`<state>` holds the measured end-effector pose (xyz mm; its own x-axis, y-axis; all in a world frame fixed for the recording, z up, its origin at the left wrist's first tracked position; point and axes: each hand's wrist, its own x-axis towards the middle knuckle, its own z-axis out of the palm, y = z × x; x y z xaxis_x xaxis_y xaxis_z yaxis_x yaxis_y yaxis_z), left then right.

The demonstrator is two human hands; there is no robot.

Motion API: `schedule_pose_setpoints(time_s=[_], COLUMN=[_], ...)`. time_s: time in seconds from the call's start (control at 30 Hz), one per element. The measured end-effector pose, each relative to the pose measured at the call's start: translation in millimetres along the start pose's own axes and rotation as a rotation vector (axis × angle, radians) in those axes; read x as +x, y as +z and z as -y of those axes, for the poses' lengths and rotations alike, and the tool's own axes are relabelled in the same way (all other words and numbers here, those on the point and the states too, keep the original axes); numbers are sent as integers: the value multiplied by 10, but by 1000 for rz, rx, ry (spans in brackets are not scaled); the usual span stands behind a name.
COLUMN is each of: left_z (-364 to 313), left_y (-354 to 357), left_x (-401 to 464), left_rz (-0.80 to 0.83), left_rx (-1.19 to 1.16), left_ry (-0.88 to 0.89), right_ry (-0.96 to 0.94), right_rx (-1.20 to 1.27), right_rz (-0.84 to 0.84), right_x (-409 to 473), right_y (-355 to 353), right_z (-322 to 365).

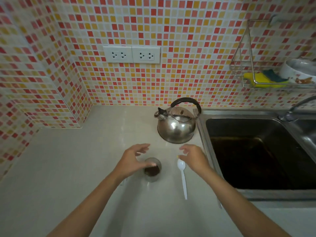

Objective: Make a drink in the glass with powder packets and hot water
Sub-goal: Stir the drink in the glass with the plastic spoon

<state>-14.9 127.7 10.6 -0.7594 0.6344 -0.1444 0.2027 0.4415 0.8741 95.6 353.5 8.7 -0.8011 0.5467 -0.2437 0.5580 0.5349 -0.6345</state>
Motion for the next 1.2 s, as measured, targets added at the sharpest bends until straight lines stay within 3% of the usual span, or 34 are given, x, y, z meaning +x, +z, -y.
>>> schedule_pose_setpoints(time_s=[0.2,0.67,0.8,0.93,1.1,1.2], left_z=[153,268,302,335,366,380], left_y=[210,298,303,317,332,335], left_x=[-194,-243,-246,-232,-234,-235], left_rz=[71,11,6,0,-6,-9], left_rx=[-11,-124,-118,-126,-119,-101], left_ry=[30,21,33,20,19,16], right_ry=[194,476,350,71,-213,-270], right_rx=[-161,-28,264,577,569,298], right_rz=[-14,-88,-338,-468,-400,-230], right_x=[-520,-633,-669,-788,-903,-857], right_y=[509,606,426,59,-146,1], right_z=[-300,-438,-351,-39,367,530])
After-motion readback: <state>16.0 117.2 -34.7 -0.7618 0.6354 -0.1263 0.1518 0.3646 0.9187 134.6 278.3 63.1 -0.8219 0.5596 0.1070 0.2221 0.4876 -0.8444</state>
